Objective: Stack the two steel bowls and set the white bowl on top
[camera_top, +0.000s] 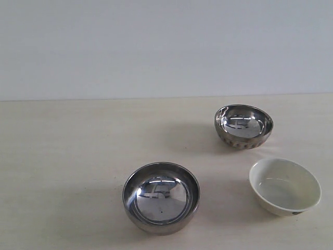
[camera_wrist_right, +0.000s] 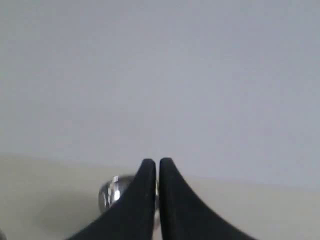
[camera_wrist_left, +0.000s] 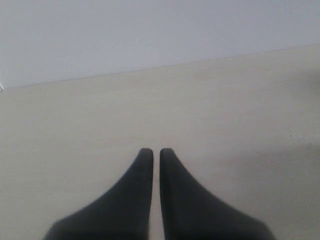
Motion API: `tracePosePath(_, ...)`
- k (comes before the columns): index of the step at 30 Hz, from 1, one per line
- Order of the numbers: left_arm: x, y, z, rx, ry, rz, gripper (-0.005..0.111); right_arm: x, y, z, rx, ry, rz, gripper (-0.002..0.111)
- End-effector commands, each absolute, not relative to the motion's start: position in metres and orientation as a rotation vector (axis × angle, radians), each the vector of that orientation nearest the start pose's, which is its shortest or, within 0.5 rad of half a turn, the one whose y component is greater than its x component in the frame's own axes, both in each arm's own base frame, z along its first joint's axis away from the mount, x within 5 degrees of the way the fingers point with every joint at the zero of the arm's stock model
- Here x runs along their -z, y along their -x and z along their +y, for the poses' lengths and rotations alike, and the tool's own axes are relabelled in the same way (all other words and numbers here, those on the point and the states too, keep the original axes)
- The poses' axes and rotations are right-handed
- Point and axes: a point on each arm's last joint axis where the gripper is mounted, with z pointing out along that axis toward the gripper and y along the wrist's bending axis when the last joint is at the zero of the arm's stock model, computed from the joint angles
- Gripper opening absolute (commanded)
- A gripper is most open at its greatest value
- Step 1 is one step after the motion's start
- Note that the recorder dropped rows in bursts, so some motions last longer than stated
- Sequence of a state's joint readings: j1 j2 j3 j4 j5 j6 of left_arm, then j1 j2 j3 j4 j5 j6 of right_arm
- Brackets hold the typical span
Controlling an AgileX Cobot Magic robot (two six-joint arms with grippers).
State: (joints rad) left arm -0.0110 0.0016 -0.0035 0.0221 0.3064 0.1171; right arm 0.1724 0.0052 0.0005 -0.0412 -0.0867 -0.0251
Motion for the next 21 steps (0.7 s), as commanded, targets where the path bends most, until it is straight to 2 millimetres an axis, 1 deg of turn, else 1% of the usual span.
tracePosePath(1, -0.185, -0.054, 0.000, -0.085, -0.117, 1.787, 0.004, -0.248, -0.045, 0.009, -0.096, 0.148, 1.069, 0.000)
tracePosePath(2, -0.185, -0.054, 0.000, -0.085, -0.117, 1.787, 0.004, -0.256, -0.040, 0.009, -0.112, 0.133, 0.973, 0.000)
tracePosePath(7, -0.185, -0.054, 0.000, -0.085, -0.117, 1.787, 0.004, -0.276, -0.022, 0.006, -0.248, 0.058, 0.684, 0.000)
tracePosePath(10, -0.185, -0.054, 0.000, -0.085, -0.117, 1.787, 0.004, -0.281, -0.017, 0.005, -0.302, 0.034, 0.612, 0.000)
tracePosePath(12, -0.185, -0.054, 0.000, -0.085, -0.117, 1.787, 0.004, -0.290, -0.017, 0.002, -0.333, -0.012, 0.636, 0.000)
tracePosePath(14, -0.185, -0.054, 0.000, -0.085, -0.117, 1.787, 0.004, -0.302, -0.021, -0.001, -0.375, -0.075, 0.753, 0.000)
tracePosePath(16, -0.185, -0.054, 0.000, -0.085, -0.117, 1.787, 0.004, -0.316, -0.020, -0.002, -0.397, -0.104, 0.866, 0.000)
tracePosePath(19, -0.185, -0.054, 0.000, -0.085, -0.117, 1.787, 0.004, -0.334, -0.032, 0.003, -0.318, -0.044, 1.045, 0.000)
tracePosePath(21, -0.185, -0.054, 0.000, -0.085, -0.117, 1.787, 0.004, -0.347, -0.043, 0.006, -0.302, -0.024, 1.138, 0.000)
